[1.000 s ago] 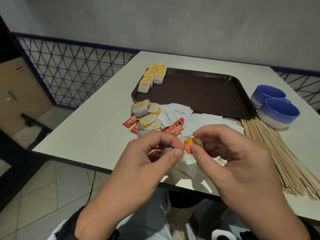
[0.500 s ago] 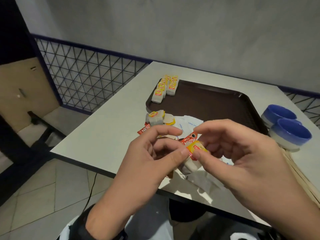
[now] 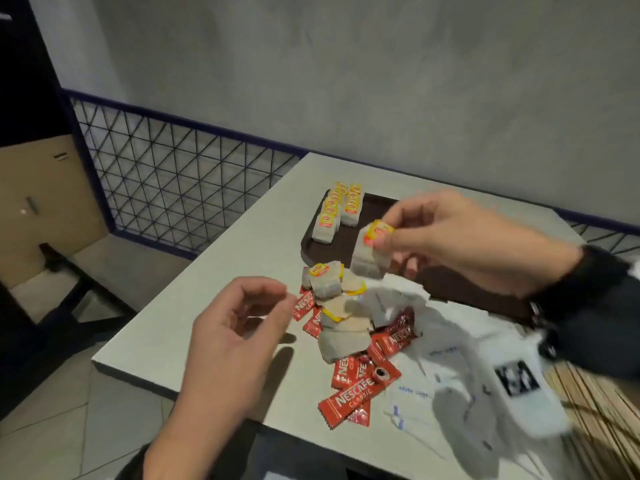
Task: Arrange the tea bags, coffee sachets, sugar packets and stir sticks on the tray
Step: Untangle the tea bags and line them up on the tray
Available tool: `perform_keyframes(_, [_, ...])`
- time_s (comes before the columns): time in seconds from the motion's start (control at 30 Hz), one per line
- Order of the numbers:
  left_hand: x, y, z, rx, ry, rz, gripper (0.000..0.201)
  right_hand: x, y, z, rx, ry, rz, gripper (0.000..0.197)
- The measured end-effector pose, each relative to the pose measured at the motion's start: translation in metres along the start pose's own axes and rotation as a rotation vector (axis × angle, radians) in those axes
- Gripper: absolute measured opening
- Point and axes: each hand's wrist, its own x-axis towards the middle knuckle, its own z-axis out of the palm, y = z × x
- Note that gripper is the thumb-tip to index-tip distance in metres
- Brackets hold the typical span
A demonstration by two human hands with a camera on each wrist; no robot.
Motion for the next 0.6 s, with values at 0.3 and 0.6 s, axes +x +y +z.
perform_keyframes(0.3, [0.021,-0.015,-0.021,-0.012,-0.036,-0.100,0.017,0.148,0.031,-0.033,-0.304,-0.185,0.348,0.020])
perform_keyframes(0.6, [0.024,-0.017,-0.017,-0.046,-0.040,-0.086,0.021,0.219,0.066,-0.026,-0.270,-0.161,0.490,0.011])
